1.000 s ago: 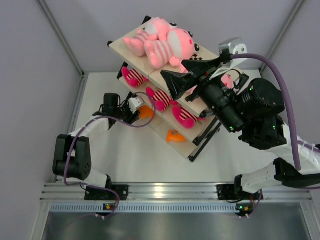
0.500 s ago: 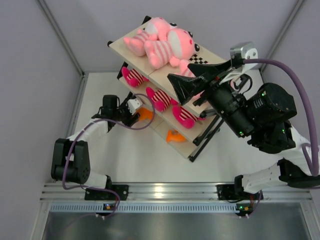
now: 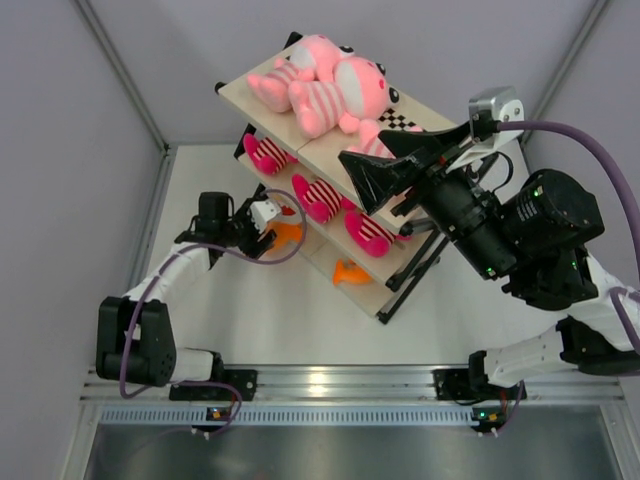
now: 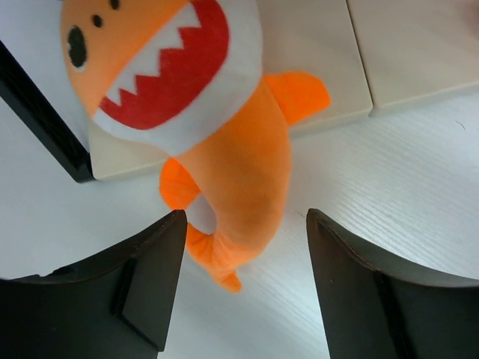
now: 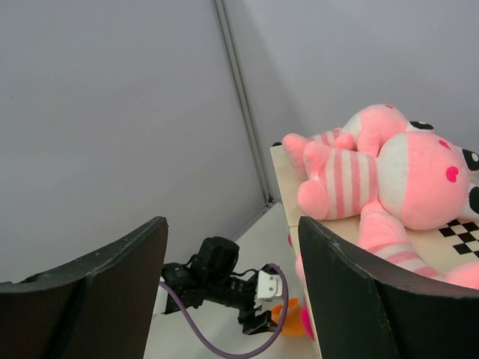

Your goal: Place and organize the stuffed toys onto the shelf

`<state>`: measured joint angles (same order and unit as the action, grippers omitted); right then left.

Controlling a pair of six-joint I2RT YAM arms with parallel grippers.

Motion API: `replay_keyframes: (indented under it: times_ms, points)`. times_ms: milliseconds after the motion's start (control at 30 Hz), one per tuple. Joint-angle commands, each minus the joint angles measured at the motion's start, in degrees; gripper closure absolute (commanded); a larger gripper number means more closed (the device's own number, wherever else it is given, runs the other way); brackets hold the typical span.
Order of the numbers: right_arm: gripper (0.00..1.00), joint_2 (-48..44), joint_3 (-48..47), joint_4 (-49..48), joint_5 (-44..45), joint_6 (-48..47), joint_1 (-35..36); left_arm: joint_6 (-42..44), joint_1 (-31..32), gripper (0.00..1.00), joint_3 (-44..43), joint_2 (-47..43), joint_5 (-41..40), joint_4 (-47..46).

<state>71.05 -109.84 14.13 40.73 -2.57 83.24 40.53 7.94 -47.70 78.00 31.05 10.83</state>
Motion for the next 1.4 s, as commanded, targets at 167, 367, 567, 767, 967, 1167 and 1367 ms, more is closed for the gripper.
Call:
replay_keyframes:
  times_ms: [167, 367, 567, 767, 967, 1167, 1367]
  points:
    - [0.29, -1.8, 0.6, -1.7, 1.2, -1.0, 1.9, 8.1, -7.5, 0.28, 3.7, -5.3, -5.0, 6.0]
    - [0.29, -3.6, 2.9, -2.9, 1.5, -0.9, 2.2, 11.8, -9.2, 0.26, 4.9, 1.5, -5.4, 6.0]
    - [0.29, -5.7, 5.3, -3.6, 3.0, -0.8, 2.5, 12.2, -9.0, 0.2, 5.1, 4.0, -2.8, 3.8]
    - [0.29, -6.2, 6.3, -4.0, 4.3, -1.2, 2.5, 9.6, -6.4, 0.23, 5.6, 7.8, -6.0, -1.9]
    - [0.3, -6.4, 6.2, -4.0, 4.6, -1.4, 2.8, 7.9, -5.0, 0.55, 5.0, 11.3, -7.9, -4.3]
    - [0.3, -6.4, 6.0, -4.0, 5.2, -1.7, 3.1, 7.9, -5.0, 0.94, 5.4, 9.0, -6.0, -4.5]
    - [0.3, -6.4, 5.9, -4.1, 5.4, -1.7, 3.4, 6.1, -5.0, 1.0, 5.2, 6.1, -5.0, -7.6]
